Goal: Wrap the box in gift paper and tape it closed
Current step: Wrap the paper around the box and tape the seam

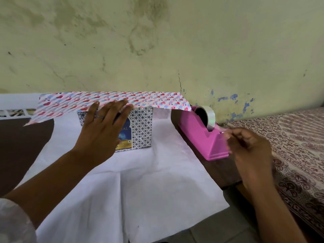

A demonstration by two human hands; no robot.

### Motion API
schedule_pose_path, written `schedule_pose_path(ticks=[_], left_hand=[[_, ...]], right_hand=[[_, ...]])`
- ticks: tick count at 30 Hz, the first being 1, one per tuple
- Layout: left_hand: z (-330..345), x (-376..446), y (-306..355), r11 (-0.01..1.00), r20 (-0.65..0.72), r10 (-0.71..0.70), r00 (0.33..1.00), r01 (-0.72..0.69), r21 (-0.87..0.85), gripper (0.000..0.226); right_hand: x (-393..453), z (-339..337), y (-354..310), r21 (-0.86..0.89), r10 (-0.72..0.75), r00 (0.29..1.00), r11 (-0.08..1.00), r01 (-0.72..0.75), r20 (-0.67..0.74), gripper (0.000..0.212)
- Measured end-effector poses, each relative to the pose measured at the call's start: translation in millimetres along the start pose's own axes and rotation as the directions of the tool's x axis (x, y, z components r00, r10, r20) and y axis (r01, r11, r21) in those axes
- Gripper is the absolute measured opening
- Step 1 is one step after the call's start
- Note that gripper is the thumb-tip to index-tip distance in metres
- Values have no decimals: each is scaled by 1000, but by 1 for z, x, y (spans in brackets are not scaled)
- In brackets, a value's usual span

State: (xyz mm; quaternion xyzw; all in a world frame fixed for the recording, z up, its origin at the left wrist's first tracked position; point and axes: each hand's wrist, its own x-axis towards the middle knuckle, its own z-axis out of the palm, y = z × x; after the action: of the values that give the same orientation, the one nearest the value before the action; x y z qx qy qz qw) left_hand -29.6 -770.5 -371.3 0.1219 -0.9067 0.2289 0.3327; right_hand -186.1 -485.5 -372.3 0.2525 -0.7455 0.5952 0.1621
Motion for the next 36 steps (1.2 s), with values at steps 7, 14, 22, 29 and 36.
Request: schedule_pose_path(ticks=[7, 14, 22, 29, 36], left_hand=[[2, -9, -7, 998, -23, 54, 998, -55, -38, 89], [-7, -25, -36, 990, -72, -63, 995, 53, -129, 70], [-4, -28, -45, 996, -81, -5, 997, -1, -86, 80], [-8, -26, -40, 998, -101, -56, 993, 51, -45, 84], [-15, -12, -35, 997, -21, -63, 998, 64, 48, 85]], right_hand=[[-9, 64, -74, 394, -166, 933, 919, 28, 320, 36], [0, 136, -105, 576, -191, 830, 798, -179, 523, 81], [-4, 185, -103, 580, -18, 879, 758, -298, 476, 77], [-6, 190, -106, 528, 50, 900, 795, -298, 432, 79], [-3, 197, -103, 451, 100, 910, 843, -292, 402, 71]])
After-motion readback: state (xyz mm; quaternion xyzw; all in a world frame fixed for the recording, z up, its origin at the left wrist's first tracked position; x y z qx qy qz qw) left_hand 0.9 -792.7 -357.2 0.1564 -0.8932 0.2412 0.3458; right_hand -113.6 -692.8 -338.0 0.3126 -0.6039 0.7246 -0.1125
